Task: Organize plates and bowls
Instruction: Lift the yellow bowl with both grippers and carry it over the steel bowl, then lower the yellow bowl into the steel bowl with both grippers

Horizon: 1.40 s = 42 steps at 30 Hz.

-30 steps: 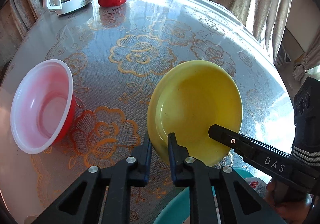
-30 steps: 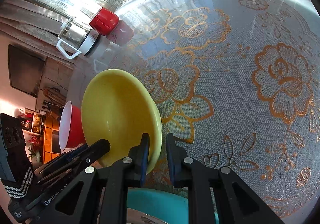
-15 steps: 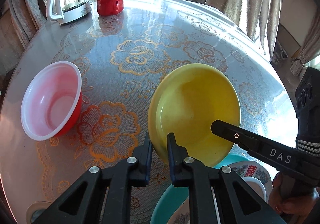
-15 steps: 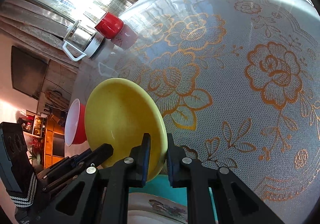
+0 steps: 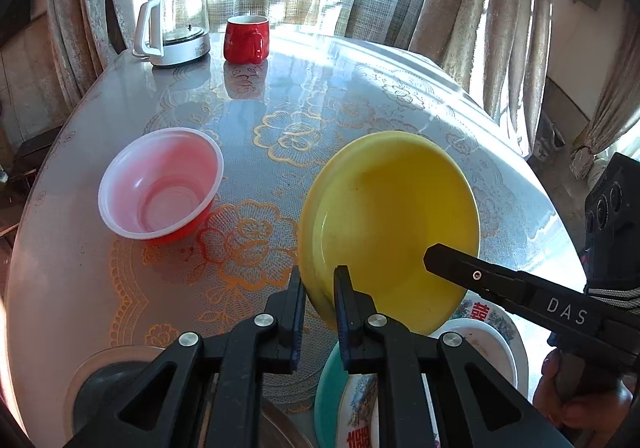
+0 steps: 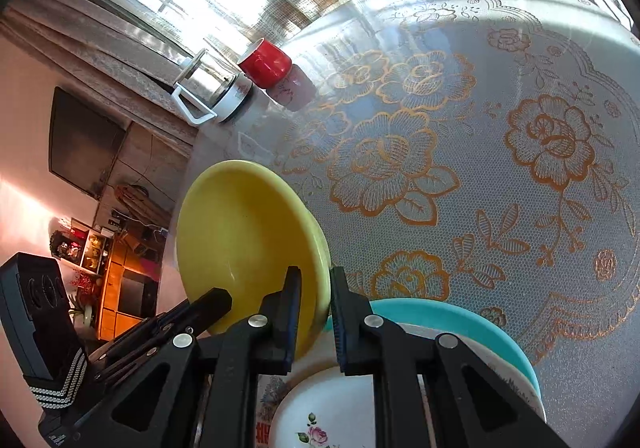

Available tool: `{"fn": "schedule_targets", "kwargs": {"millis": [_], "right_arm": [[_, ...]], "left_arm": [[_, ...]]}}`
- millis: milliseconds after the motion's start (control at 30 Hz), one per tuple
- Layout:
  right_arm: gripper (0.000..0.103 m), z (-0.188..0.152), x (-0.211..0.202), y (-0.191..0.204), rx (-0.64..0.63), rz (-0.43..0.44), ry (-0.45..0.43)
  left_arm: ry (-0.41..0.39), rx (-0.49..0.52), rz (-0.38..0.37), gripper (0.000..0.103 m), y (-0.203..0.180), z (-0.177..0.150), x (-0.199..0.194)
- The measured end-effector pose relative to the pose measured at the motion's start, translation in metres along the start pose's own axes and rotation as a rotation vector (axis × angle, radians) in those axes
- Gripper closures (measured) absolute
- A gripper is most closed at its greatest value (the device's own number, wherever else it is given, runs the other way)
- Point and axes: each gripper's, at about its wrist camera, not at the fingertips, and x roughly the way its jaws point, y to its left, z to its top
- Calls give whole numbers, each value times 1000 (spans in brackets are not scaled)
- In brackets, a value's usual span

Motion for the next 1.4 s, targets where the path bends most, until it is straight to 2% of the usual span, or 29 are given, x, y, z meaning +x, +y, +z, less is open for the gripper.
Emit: {"fn": "schedule_targets", "kwargs": {"millis": [333,667,833,1033,1400], "right_arm": [[89,-28,-24,36,-66,55,-63],[89,-62,-18,61,-84,127,-46],[89,-79,-6,73,-99,149,-18],[88,-91,6,83,-99,179,19],[86,-115,33,84,-66,173,94]], "left_arm": [[-121,-34,-14,89,18,-28,-47],[-174,-91,-3,89,45,-72,-82],[-166,-108,33,89,62,-95,-89],[-141,-140,30,88,80,-115,-93],[-127,-132,78,88,95,-142,-90]]}}
